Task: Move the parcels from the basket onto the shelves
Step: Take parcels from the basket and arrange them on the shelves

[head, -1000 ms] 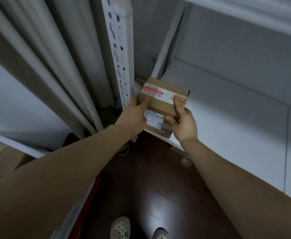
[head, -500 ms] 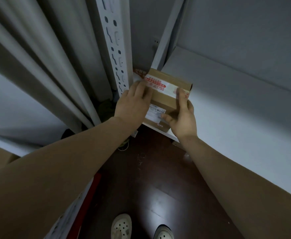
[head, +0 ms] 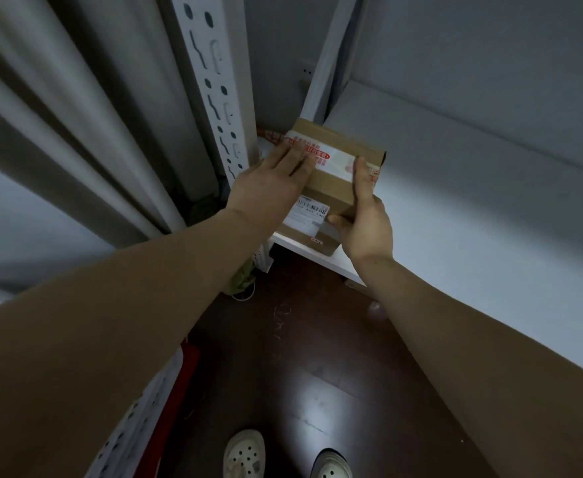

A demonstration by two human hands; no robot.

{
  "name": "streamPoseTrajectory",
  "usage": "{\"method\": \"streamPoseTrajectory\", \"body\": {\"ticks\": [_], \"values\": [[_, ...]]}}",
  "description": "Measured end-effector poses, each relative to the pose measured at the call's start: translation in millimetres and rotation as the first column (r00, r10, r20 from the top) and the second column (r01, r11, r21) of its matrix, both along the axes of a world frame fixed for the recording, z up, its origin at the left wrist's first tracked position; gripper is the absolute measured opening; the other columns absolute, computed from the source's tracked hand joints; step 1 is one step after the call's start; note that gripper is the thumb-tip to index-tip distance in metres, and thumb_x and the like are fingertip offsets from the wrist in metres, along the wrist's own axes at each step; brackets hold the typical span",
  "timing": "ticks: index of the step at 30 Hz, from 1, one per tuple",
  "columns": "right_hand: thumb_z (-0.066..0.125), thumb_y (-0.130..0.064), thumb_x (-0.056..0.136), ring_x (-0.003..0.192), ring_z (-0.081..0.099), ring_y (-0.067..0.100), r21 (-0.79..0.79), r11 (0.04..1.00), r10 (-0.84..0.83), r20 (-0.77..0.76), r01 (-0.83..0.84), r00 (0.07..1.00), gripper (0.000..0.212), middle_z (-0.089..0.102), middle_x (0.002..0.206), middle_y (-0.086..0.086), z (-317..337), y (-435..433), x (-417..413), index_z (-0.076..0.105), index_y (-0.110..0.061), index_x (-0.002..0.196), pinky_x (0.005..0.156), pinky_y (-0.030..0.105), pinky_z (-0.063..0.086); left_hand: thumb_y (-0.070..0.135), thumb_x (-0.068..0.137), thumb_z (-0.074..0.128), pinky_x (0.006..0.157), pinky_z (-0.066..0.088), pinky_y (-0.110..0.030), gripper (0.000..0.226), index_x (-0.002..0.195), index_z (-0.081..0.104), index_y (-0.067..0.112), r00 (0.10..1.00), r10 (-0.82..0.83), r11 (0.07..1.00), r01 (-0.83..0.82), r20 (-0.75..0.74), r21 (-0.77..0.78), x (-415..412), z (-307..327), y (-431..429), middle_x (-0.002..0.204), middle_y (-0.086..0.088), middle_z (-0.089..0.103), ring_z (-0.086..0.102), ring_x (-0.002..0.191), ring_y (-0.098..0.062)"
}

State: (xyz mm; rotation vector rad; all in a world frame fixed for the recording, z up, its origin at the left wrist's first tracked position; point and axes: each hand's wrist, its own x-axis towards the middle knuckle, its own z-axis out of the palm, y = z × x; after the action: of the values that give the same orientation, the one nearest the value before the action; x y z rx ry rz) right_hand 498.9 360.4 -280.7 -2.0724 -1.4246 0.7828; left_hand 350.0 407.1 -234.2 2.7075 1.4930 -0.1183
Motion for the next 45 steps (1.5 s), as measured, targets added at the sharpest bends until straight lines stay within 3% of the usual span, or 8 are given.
{"method": "streamPoseTrajectory", "body": {"ticks": [7,18,22,28,30,35,40,45], "values": [[0.053,-0.009,0.095,0.095,0.05,0.015,0.007,1.0,0.011,0.011,-0.011,1.0,0.084,0.047,0.126,0.011,0.2,11.1,-2.0,-0.001,-0.037,0.152,0.079,0.022,0.037,0.012,0.1,0.037,0.113,0.024,-0.043,0.059,0.152,0.009,0.011,1.0,0.01,1.0,-0.01,-0.019,0.017,-0.7,-1.6,8.9,0.16,-0.011,0.006,0.006,0.147,-0.027],[0.07,-0.013,0.085,0.112,0.054,0.025,-0.001,1.0,-0.029,0.0,0.029,1.0,0.108,0.033,0.142,0.013,9.1,-0.5,-5.5,-0.012,-0.039,0.149,0.088,0.033,0.045,0.015,0.096,0.046,0.118,0.004,-0.04,0.079,0.15,-0.011,0.009,0.996,0.018,1.0,-0.019,-0.089,-0.009,-4.2,0.2,0.4,0.16,-0.011,-0.007,-0.004,0.147,-0.026],[0.07,-0.022,0.086,0.116,0.054,0.029,0.002,0.998,-0.062,0.04,0.062,0.997,0.104,0.028,0.148,0.014,25.2,-19.5,-10.7,-0.01,-0.035,0.15,0.077,0.034,0.046,0.01,0.095,0.046,0.119,0.004,-0.039,0.076,0.151,-0.005,0.01,0.996,0.033,0.999,-0.033,-0.081,-0.002,-10.1,17.3,-24.9,0.16,-0.01,0.0,0.0,0.147,-0.025],[0.067,-0.021,0.088,0.123,0.048,0.03,0.012,1.0,0.009,0.072,-0.01,0.997,0.088,0.031,0.147,0.01,70.4,-80.8,-44.4,0.007,-0.022,0.153,0.091,0.04,0.046,0.009,0.087,0.064,0.112,0.028,-0.04,0.071,0.148,0.028,0.008,0.989,0.139,0.99,-0.14,0.052,0.02,-50.3,46.3,-98.5,0.148,-0.014,0.037,0.036,0.136,-0.029],[0.068,-0.023,0.087,0.125,0.047,0.031,-0.016,0.996,0.092,0.063,-0.091,0.994,0.086,0.032,0.147,0.012,82.6,-100.3,-63.2,0.011,-0.02,0.153,0.095,0.039,0.043,0.012,0.093,0.054,0.114,0.021,-0.038,0.066,0.15,0.021,0.01,0.97,0.24,0.968,-0.235,0.043,-0.089,-75.2,60.4,-129.1,0.151,-0.011,0.03,0.029,0.139,-0.028],[0.067,-0.026,0.089,0.13,0.042,0.029,-0.111,0.917,0.389,0.039,-0.383,0.921,0.075,0.037,0.147,0.014,106.6,-143.6,-138.7,0.025,-0.013,0.149,0.098,0.038,0.041,0.013,0.095,0.047,0.114,0.021,-0.035,0.062,0.15,0.019,0.013,0.829,0.559,0.812,-0.55,-0.011,-0.193,-161.1,71.9,-225.2,0.15,-0.007,0.031,0.028,0.139,-0.025],[0.059,-0.029,0.094,0.131,0.043,0.021,-0.18,0.731,0.665,-0.029,-0.658,0.746,0.059,0.038,0.146,0.004,117.8,-187.6,-237.6,0.032,-0.02,0.147,0.099,0.035,0.042,0.019,0.095,0.048,0.112,0.027,-0.036,0.056,0.147,0.027,0.015,0.581,0.811,0.539,-0.789,-0.071,-0.294,-247.2,74.9,-323.0,0.146,-0.006,0.036,0.034,0.135,-0.024],[0.059,-0.023,0.094,0.129,0.043,0.019,-0.218,0.526,0.83,-0.079,-0.822,0.552,0.054,0.041,0.144,0.002,117.5,-221.9,-330.2,0.038,-0.019,0.143,0.1,0.034,0.042,0.023,0.095,0.044,0.101,0.036,-0.038,0.051,0.144,0.03,0.015,0.298,0.952,0.253,-0.889,-0.064,-0.381,-328.6,62.3,-400.4,0.143,-0.008,0.039,0.04,0.128,-0.028]]}}
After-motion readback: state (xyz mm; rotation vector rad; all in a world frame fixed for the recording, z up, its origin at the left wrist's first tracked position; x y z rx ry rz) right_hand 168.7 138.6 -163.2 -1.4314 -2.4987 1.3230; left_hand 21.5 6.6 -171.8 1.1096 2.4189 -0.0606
